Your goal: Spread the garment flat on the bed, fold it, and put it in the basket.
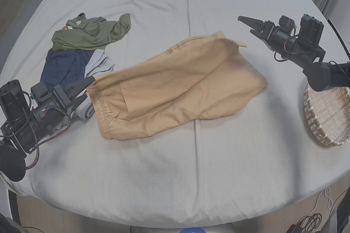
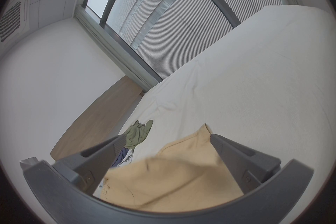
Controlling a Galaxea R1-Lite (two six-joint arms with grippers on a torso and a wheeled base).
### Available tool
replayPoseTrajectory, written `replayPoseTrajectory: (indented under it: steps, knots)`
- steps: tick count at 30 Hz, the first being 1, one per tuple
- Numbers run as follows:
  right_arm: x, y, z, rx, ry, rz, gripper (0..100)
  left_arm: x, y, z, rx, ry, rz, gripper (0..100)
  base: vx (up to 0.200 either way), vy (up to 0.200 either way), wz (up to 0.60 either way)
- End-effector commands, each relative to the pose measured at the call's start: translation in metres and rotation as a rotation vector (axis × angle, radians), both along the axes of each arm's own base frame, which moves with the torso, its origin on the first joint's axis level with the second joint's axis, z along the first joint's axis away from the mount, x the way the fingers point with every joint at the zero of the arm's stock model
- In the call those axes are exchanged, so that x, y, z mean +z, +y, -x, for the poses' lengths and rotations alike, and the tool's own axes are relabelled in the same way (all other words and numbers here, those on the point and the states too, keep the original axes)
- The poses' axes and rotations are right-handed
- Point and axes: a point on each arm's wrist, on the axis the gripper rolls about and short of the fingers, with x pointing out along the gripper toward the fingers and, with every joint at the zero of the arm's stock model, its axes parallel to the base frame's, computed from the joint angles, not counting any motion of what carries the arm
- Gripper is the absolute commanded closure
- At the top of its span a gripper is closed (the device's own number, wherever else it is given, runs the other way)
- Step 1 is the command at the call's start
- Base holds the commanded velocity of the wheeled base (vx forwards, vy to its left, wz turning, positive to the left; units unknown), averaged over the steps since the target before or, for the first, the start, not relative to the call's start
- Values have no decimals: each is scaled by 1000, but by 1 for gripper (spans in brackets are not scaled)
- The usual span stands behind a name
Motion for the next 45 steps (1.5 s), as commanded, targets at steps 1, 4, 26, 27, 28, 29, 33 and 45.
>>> replayPoseTrajectory:
  steps: [1, 4, 26, 27, 28, 29, 33, 45]
  knots:
    - [-17, 0, -7, -2, 38, 6, 0, -14, 0, -12, 37, 51, -4, 0, 0, 0, 0]
    - [-6, -4, 8, -5, 22, 1, 0, -14, 1, -13, 69, 52, -3, 0, 0, 0, 0]
    - [-111, -33, 100, -42, 423, 67, 0, -25, 0, 48, -19, 153, 52, 0, 0, 0, 0]
    - [-113, -33, 100, -42, 424, 67, 0, -26, 0, 48, -20, 159, 60, 0, 0, 0, 0]
    - [-116, -32, 99, -40, 425, 67, 0, -26, 0, 49, -21, 169, 74, 0, 0, 0, 0]
    - [-120, -32, 97, -42, 429, 69, 0, -27, 0, 49, -24, 178, 88, 0, 0, 0, 0]
    - [-129, -30, 88, -41, 431, 69, 0, -24, 0, 57, -50, 180, 122, 0, 0, 0, 0]
    - [-143, -23, 45, -42, 392, 61, 0, -11, 2, 71, -79, 112, 136, 0, 0, 0, 0]
